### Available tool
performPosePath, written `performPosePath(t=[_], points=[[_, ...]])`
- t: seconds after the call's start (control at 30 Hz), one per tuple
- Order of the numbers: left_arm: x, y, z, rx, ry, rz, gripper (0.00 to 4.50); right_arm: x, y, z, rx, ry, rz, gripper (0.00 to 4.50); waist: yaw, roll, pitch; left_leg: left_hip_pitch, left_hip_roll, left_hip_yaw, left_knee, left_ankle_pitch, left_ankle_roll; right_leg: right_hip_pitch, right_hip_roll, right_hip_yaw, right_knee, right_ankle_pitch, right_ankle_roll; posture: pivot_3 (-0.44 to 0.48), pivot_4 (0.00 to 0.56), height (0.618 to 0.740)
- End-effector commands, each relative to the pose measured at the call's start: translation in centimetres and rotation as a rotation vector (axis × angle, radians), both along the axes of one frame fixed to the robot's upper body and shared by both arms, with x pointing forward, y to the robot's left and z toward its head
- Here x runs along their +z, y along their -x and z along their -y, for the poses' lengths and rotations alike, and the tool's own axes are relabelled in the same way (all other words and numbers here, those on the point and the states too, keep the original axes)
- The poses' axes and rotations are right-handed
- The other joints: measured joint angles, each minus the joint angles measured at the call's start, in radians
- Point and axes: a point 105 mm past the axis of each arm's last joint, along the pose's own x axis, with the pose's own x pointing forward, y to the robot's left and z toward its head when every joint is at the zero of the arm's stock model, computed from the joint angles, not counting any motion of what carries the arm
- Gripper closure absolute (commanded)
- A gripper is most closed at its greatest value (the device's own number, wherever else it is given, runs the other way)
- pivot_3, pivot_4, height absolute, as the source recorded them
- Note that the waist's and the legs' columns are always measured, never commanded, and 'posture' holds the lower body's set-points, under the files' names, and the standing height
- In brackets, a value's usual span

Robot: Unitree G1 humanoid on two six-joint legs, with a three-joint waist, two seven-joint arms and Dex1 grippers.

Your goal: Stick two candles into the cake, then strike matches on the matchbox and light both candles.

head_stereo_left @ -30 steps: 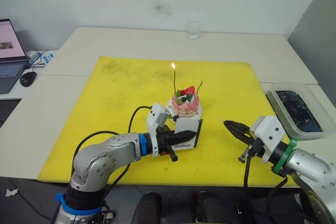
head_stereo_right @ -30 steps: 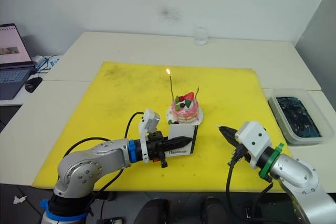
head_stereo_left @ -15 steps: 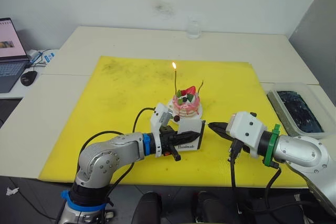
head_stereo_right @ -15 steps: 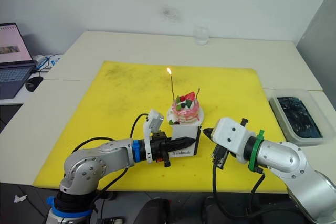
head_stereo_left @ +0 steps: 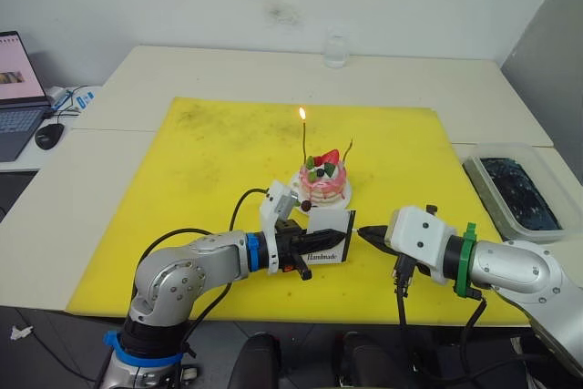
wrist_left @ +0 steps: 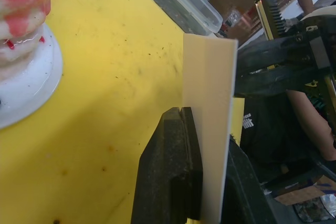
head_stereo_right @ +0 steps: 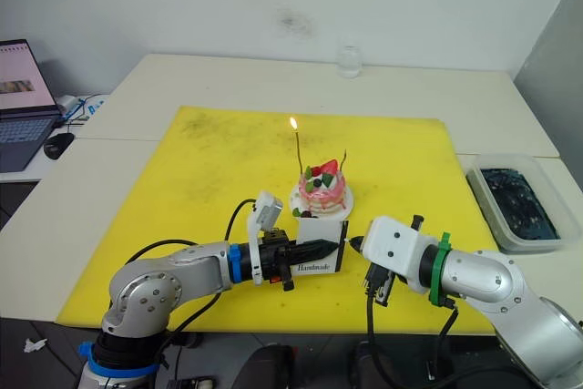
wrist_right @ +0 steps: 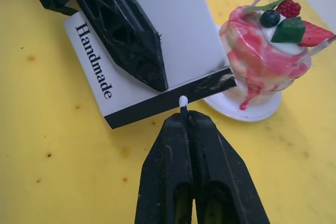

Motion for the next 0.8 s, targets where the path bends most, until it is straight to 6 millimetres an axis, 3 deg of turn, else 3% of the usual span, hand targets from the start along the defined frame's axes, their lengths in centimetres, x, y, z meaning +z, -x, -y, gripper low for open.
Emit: performPosePath(t=[0.03,0.8], points=[[0.7,0.3,0.1,-0.016,0.024,0.021,4.5,0.7,0.2,-0.3,0.014,-0.002,0.047,4.45,0.0,0.0,0.0,0.0,0.0,0.0,0.0,0.0,0.0,0.0,0.0,0.0,0.0,0.0,0.0,0.0,0.15,0.74],[0.5,0.3,0.2,-0.002,0.007,0.052,4.5,1.3,-0.9,-0.5,-0.015,-0.028,0.093,4.45,0.0,0.0,0.0,0.0,0.0,0.0,0.0,0.0,0.0,0.0,0.0,0.0,0.0,0.0,0.0,0.0,0.15,0.74]])
